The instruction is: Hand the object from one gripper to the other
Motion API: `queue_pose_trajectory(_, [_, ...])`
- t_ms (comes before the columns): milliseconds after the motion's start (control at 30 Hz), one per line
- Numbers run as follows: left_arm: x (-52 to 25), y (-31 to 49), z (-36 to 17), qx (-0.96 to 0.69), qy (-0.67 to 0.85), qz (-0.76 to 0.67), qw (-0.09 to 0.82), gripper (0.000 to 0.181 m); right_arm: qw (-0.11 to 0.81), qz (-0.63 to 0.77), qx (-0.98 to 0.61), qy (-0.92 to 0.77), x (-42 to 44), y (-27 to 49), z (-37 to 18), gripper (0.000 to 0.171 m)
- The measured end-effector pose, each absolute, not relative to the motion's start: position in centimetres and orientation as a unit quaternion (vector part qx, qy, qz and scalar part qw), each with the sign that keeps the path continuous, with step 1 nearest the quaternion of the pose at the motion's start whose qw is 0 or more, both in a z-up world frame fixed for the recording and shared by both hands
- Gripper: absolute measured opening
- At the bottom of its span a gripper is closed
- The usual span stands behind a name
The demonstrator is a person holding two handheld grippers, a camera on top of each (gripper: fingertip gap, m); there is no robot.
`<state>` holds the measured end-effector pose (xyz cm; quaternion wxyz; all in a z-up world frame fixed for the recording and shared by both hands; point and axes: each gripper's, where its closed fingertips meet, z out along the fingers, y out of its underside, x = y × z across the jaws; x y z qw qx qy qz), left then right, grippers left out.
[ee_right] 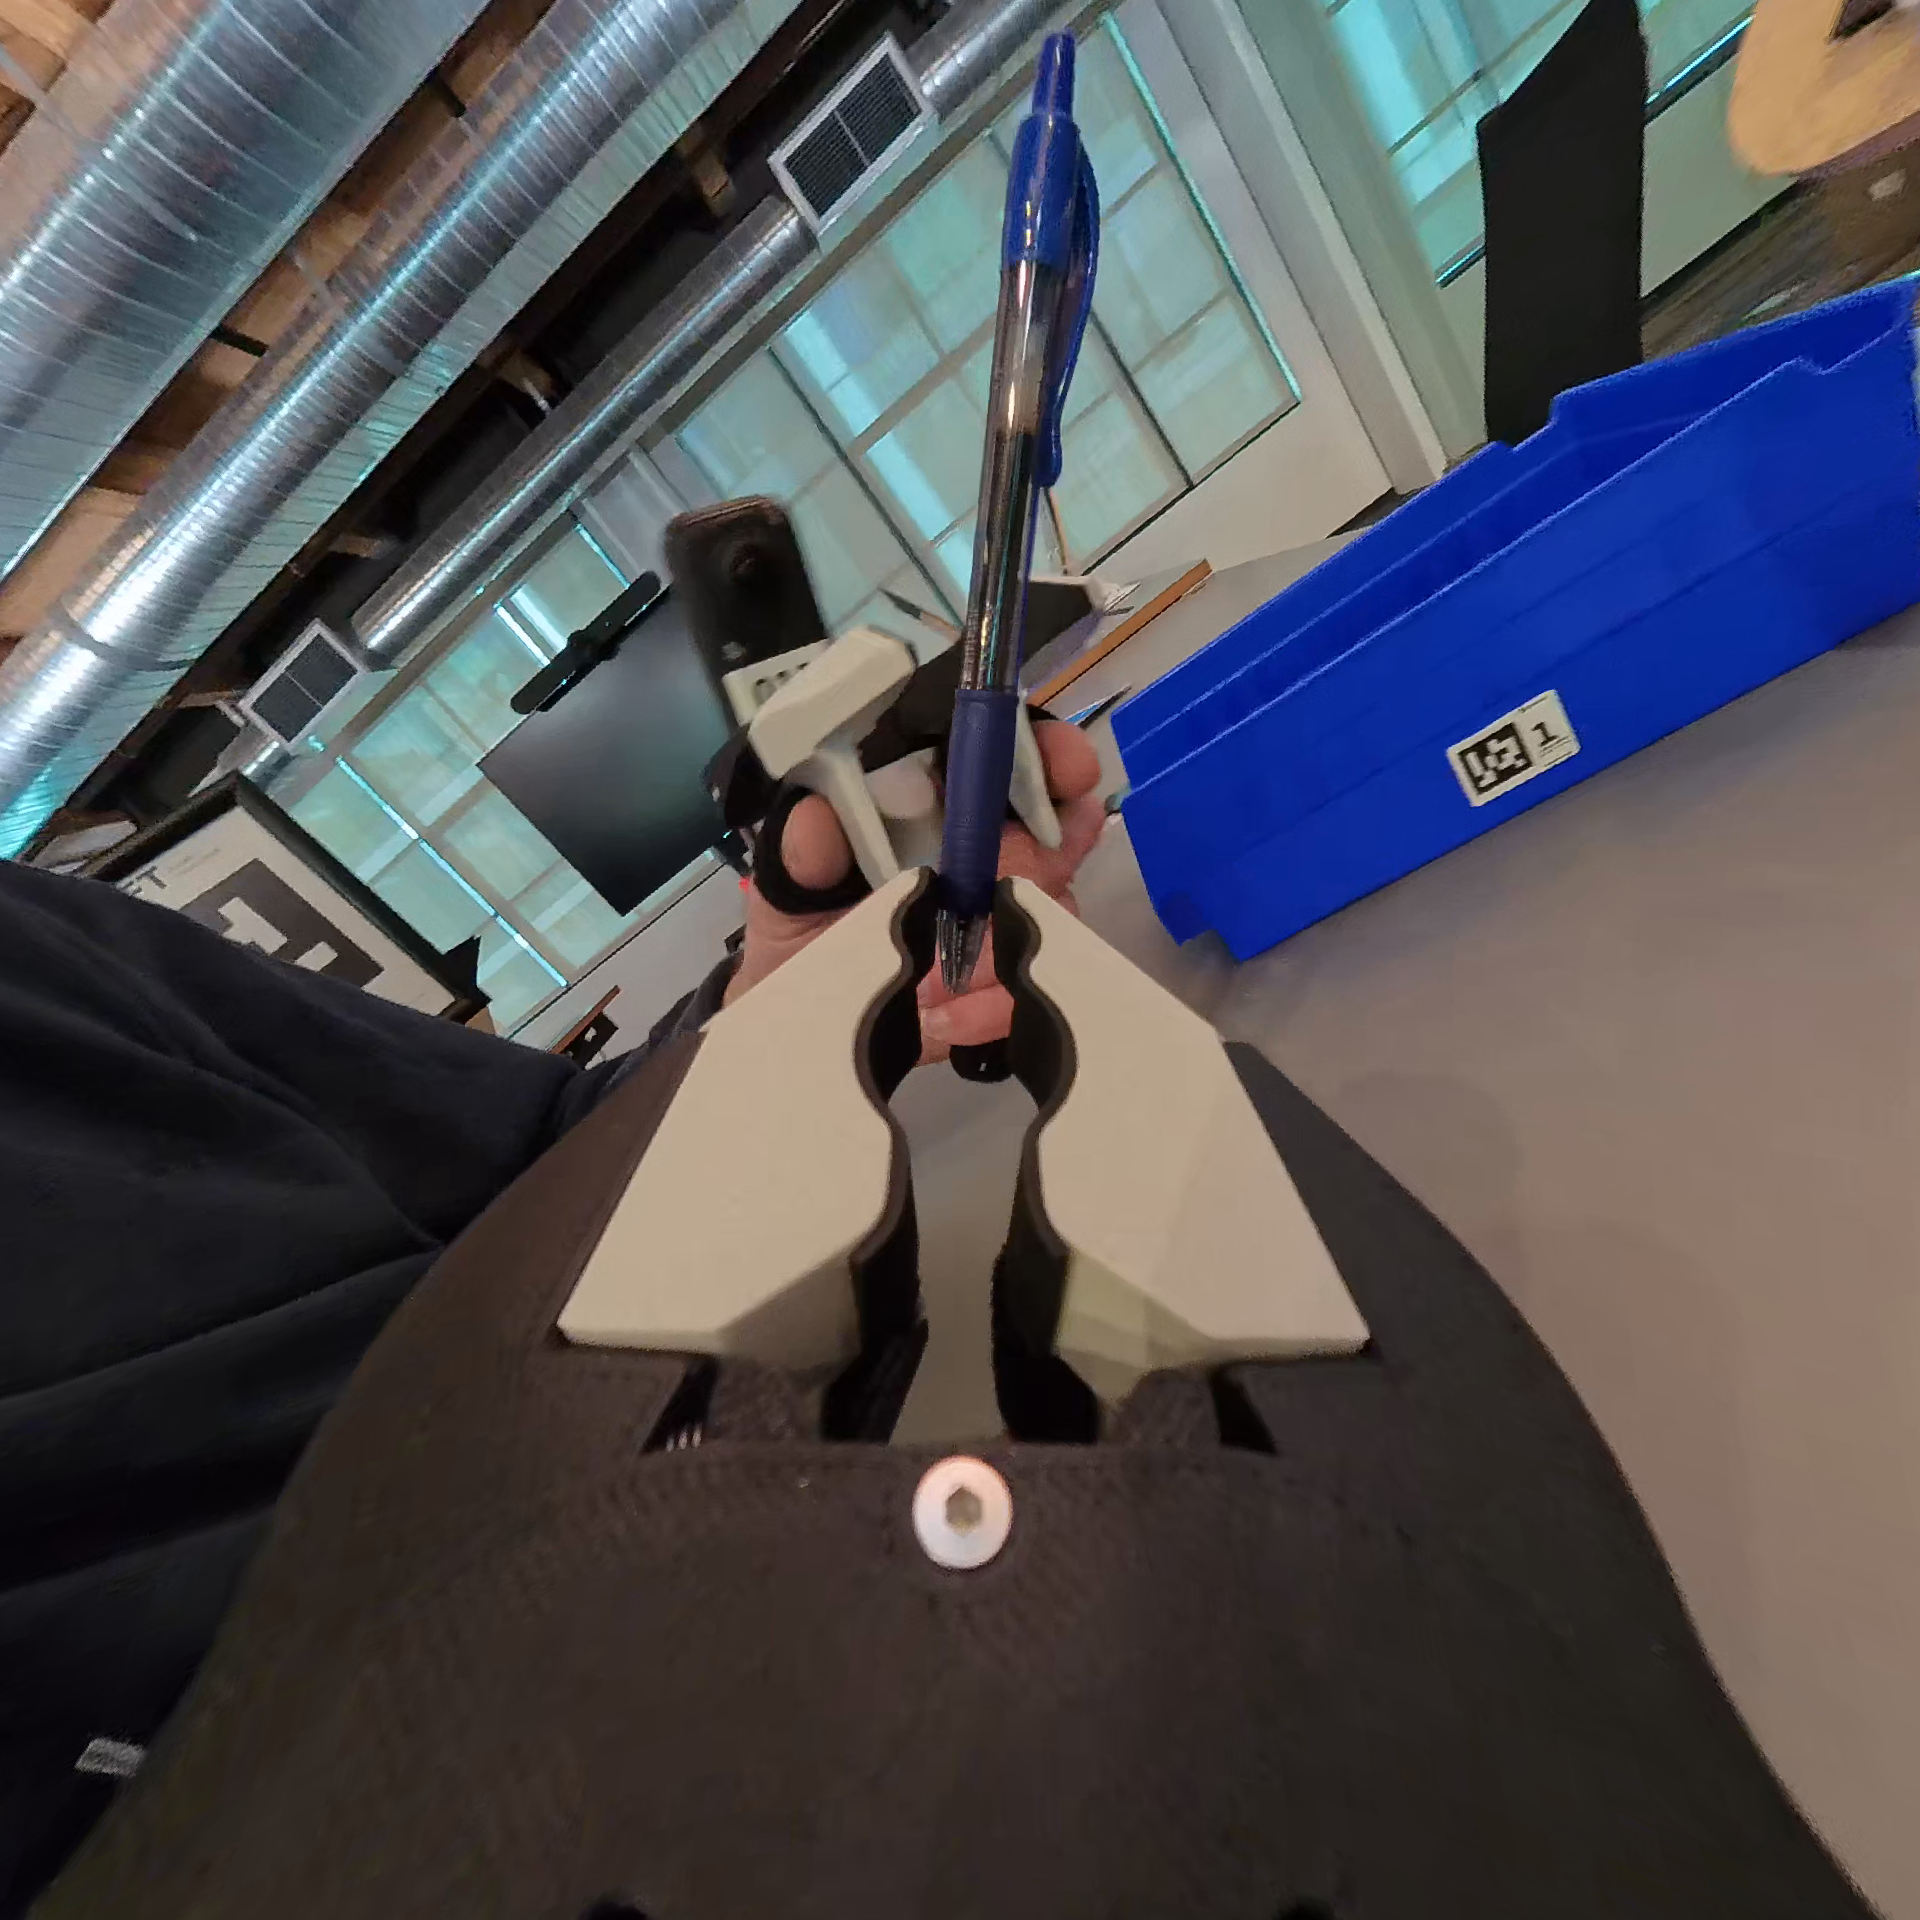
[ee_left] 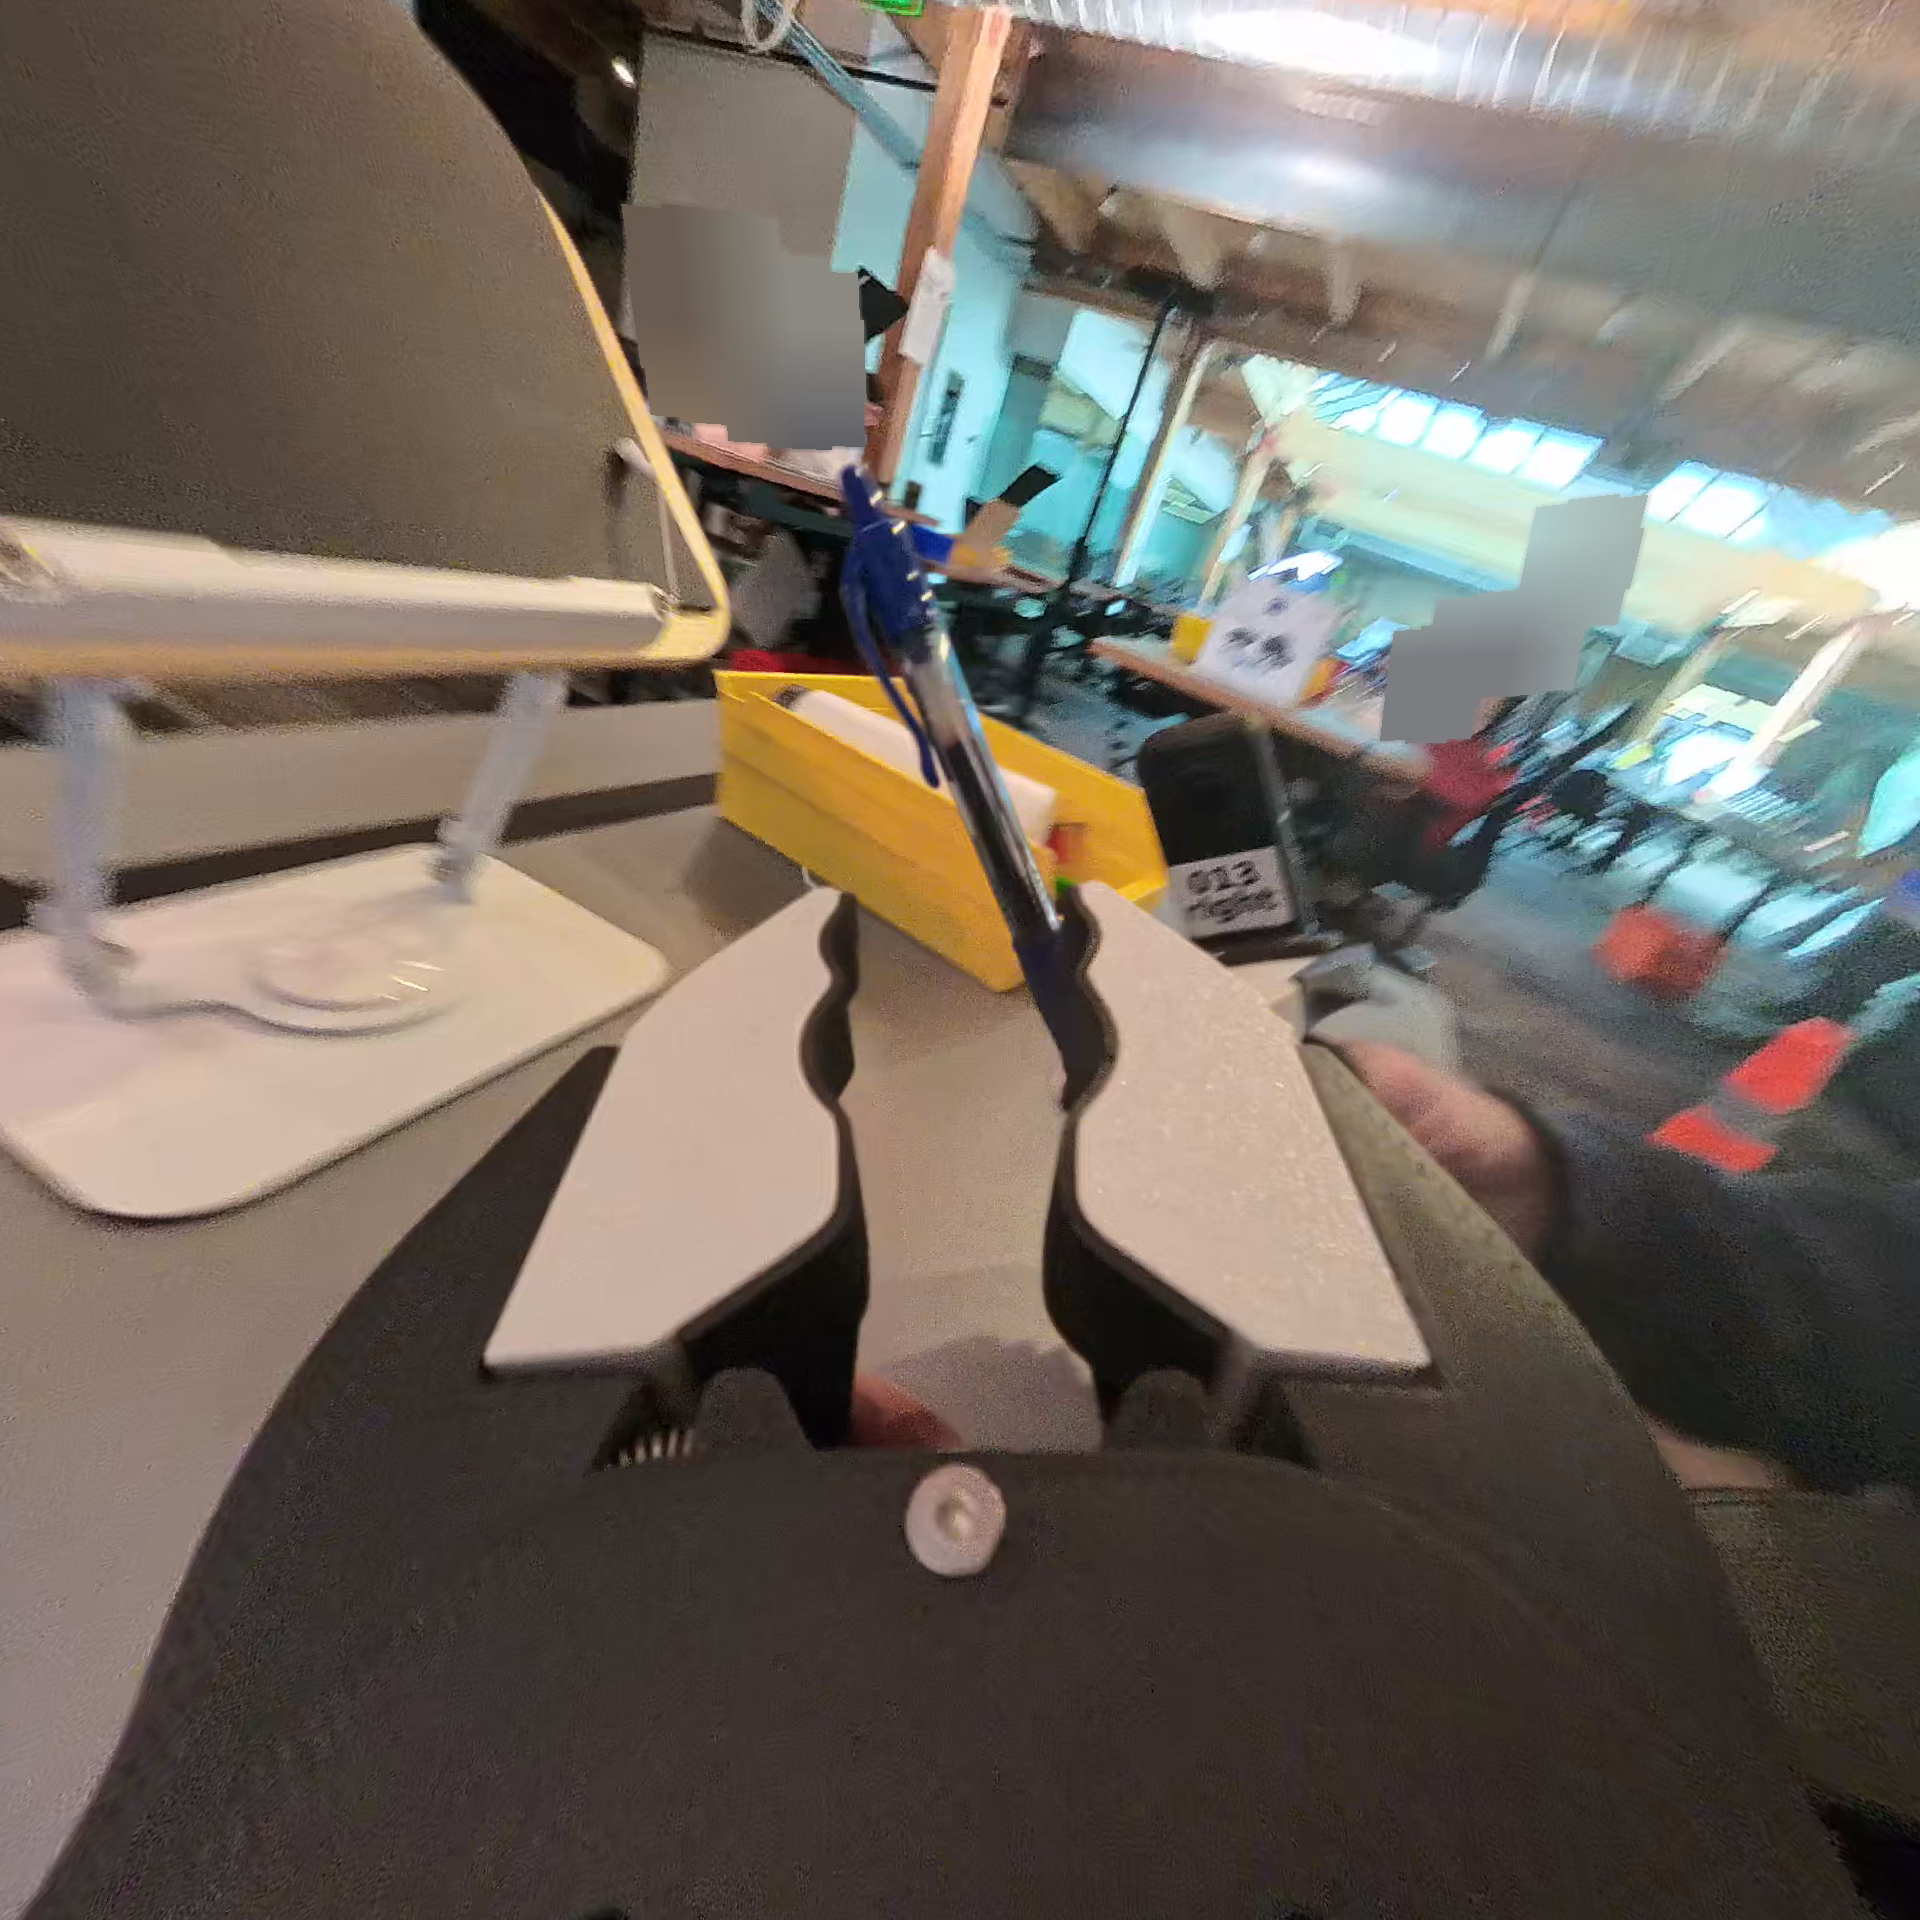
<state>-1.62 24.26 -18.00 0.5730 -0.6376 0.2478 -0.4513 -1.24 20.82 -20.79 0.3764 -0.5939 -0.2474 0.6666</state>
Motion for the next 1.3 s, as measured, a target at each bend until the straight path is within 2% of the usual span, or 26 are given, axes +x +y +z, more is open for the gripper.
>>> queue_pose_trajectory(100, [-2.4,24.0,-17.5,-0.622,0.329,-0.288,0.650,0.046,0.359,0.682,-0.595,-0.228,-0.8,20.8,-20.6,0.008])
queue_pose_trajectory(200, [-3.0,23.5,-16.9,-0.532,0.458,-0.016,0.711,0.055,0.320,0.705,-0.596,-0.211,-0.8,20.0,-21.0,0.007])
queue_pose_trajectory(300, [-1.9,22.4,-17.4,-0.383,0.577,0.190,0.696,0.059,0.286,0.722,-0.597,-0.202,-1.1,19.0,-21.6,0.006])
queue_pose_trajectory(467, [-0.2,21.4,-20.5,-0.265,0.677,0.261,0.635,0.051,0.259,0.728,-0.601,-0.202,-1.8,17.6,-22.3,0.007])
queue_pose_trajectory(533, [0.2,21.2,-21.3,-0.238,0.694,0.273,0.622,0.040,0.251,0.731,-0.601,-0.201,-2.1,17.2,-22.5,0.007])
queue_pose_trajectory(600, [0.2,21.4,-21.9,-0.235,0.702,0.285,0.609,0.021,0.246,0.734,-0.601,-0.199,-2.3,17.0,-22.6,0.007])
queue_pose_trajectory(700, [0.1,21.7,-22.1,-0.249,0.690,0.288,0.615,0.016,0.264,0.730,-0.599,-0.195,-2.2,17.2,-22.4,0.008])
queue_pose_trajectory(767, [-0.2,22.2,-22.3,-0.289,0.676,0.274,0.620,0.013,0.323,0.706,-0.598,-0.197,-1.7,18.2,-21.7,0.016])
queue_pose_trajectory(833, [-0.7,22.9,-21.9,-0.367,0.644,0.214,0.636,0.011,0.377,0.674,-0.598,-0.217,-0.8,19.1,-21.1,0.043])
queue_pose_trajectory(867, [-1.0,23.3,-21.7,-0.421,0.623,0.165,0.638,0.012,0.397,0.659,-0.594,-0.234,-0.4,19.3,-20.8,0.050])
queue_pose_trajectory(1033, [-1.2,23.8,-19.5,-0.613,0.483,-0.160,0.604,0.012,0.541,0.416,-0.595,-0.424,0.9,20.0,-21.5,0.055])
queue_pose_trajectory(1167, [-0.3,22.7,-18.1,-0.672,0.376,-0.427,0.475,0.012,0.611,0.109,-0.510,-0.596,1.2,20.4,-23.0,0.053])
queue_pose_trajectory(1300, [0.0,22.3,-17.8,-0.680,0.302,-0.557,0.367,0.011,0.631,-0.104,-0.378,-0.670,0.2,20.3,-23.5,0.063])
